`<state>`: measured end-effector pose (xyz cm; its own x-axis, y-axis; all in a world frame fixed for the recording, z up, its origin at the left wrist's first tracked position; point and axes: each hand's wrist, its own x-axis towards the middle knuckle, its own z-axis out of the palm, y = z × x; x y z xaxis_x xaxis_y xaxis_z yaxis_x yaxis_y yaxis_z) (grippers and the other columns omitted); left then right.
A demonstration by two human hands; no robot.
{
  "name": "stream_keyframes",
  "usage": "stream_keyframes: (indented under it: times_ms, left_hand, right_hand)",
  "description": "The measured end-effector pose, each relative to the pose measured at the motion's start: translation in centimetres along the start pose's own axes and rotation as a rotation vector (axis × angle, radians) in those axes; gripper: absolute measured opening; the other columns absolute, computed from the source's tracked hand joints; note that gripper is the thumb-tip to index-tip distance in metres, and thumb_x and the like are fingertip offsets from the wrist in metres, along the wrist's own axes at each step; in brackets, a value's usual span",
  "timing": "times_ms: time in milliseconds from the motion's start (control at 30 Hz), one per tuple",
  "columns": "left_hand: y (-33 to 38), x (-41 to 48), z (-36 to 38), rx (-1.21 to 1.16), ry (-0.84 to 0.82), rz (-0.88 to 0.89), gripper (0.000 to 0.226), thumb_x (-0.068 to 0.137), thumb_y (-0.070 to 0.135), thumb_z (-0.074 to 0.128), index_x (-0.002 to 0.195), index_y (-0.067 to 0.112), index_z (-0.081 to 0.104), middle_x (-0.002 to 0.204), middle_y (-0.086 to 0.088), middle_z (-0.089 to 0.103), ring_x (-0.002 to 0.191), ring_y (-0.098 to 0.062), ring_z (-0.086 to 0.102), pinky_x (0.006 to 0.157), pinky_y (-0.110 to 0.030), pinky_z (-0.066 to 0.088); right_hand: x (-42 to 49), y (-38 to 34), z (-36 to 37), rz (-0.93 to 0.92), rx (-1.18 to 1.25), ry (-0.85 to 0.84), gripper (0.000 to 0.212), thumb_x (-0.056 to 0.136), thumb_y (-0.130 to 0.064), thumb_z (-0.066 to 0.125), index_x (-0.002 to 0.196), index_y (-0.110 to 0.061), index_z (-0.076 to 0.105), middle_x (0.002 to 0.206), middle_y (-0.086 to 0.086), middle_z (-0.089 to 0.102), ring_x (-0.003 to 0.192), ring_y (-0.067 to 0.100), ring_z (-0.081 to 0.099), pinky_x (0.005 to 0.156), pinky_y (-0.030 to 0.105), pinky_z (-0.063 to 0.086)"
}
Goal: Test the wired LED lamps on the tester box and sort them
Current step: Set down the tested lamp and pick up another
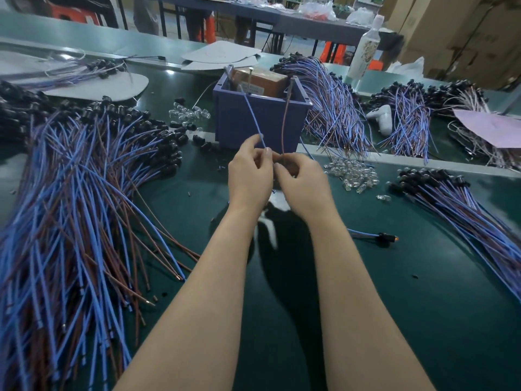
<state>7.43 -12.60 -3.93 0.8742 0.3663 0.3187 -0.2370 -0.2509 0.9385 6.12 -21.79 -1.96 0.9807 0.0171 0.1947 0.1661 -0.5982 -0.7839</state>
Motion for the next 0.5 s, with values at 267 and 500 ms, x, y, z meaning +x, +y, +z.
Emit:
stream_keyframes:
  times_ms: [267, 500]
  left_hand:
    - [3.4, -1.1, -0.8, -0.061, 0.031, 0.225, 0.019, 0.094, 0.022, 0.057, 0.109, 0.016, 0.066, 0.084, 0.01, 0.06, 0.065, 0.006, 0.053, 0.066, -0.008, 0.042]
    - [8.0, -5.5, 4.7, 0.022, -0.59, 0.068, 0.033, 0.098, 0.022, 0.049, 0.13, 0.018, 0.047, 0.063, -0.004, 0.056, 0.056, -0.011, 0.05, 0.056, -0.025, 0.042]
  right_hand:
    - [-1.2, -2.2, -5.4, -0.095, -0.174, 0.028, 0.022, 0.094, -0.024, 0.056, 0.095, -0.006, 0.069, 0.078, 0.006, 0.065, 0.075, 0.024, 0.062, 0.074, 0.027, 0.05]
    - [-3.7, -2.2, -13.0, -0.162, 0.559, 0.639, 0.026, 0.099, -0.024, 0.048, 0.082, -0.012, 0.063, 0.06, -0.001, 0.057, 0.048, 0.008, 0.061, 0.055, 0.027, 0.055]
